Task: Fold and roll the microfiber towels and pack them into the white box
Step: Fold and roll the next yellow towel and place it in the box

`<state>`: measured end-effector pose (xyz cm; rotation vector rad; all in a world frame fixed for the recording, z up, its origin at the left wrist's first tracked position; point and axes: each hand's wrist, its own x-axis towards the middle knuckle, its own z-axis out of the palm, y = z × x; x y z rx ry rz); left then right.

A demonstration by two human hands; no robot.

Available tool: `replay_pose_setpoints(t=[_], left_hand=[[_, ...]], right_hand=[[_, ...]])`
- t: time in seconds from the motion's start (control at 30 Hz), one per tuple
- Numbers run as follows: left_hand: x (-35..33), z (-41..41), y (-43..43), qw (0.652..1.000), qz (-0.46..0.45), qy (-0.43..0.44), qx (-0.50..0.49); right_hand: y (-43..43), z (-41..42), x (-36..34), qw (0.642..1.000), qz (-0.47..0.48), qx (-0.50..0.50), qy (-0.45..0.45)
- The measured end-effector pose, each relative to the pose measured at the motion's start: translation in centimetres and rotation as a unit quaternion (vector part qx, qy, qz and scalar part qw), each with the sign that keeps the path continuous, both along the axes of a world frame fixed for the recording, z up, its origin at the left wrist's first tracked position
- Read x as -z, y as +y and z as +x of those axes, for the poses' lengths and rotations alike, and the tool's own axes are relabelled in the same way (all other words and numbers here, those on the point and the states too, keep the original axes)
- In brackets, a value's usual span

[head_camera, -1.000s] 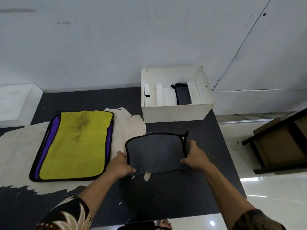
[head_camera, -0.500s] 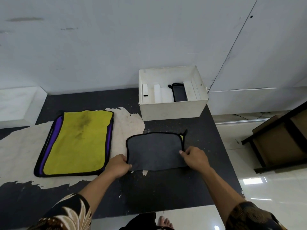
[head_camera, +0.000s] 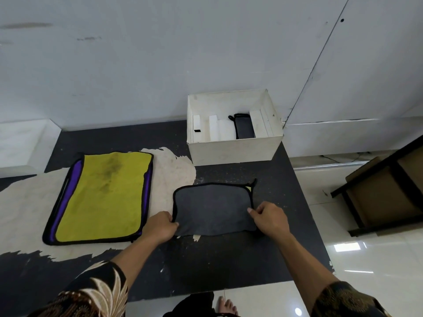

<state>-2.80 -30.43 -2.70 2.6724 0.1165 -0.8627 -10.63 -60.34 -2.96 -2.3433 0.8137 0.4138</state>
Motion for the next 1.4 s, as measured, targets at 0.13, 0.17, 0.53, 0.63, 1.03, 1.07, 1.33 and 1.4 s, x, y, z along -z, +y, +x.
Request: replay_pose_setpoints(t=[0.13, 0.17, 0.53, 0.63, 1.03, 1.07, 1.33, 1.4], left_hand=[[-0.2, 0.1, -1.0, 0.999, 0.007, -0.045, -0.014], [0.0, 0.2, -1.2, 0.998, -0.007, -0.057, -0.037], [0.9, 1.9, -3.4, 0.991, -0.029, -0.005, -0.133], [1.0, 1.9, -3.7, 0.995, -0.007, -0.038, -0.090], [1.4, 0.9, -3.0, 0.996, -0.009, -0.070, -0.053], [1.5, 0.7, -2.9, 0.997, -0.016, -0.056, -0.053], [1.4, 0.4, -2.5, 0.998, -0.047, -0.019, -0.028], [1.4, 0.4, -2.3, 0.998, -0.057, -0.008, -0.027]], right_hand=[[0.3, 0.2, -0.2, 0.997, -0.041, -0.054, 0.045], [0.4, 0.1, -0.1, 0.996, -0.051, -0.053, 0.046], [2.3, 0.5, 0.1, 0.997, -0.060, -0.002, 0.049], [2.1, 0.7, 0.1, 0.997, -0.050, -0.010, 0.061], [0.9, -0.5, 0.5, 0.998, -0.030, 0.046, 0.011], [0.8, -0.3, 0.5, 0.998, -0.037, 0.051, 0.001], [-0.4, 2.9, 0.5, 0.999, -0.036, 0.020, -0.021], [-0.6, 3.1, 0.5, 0.999, -0.046, 0.006, -0.005]])
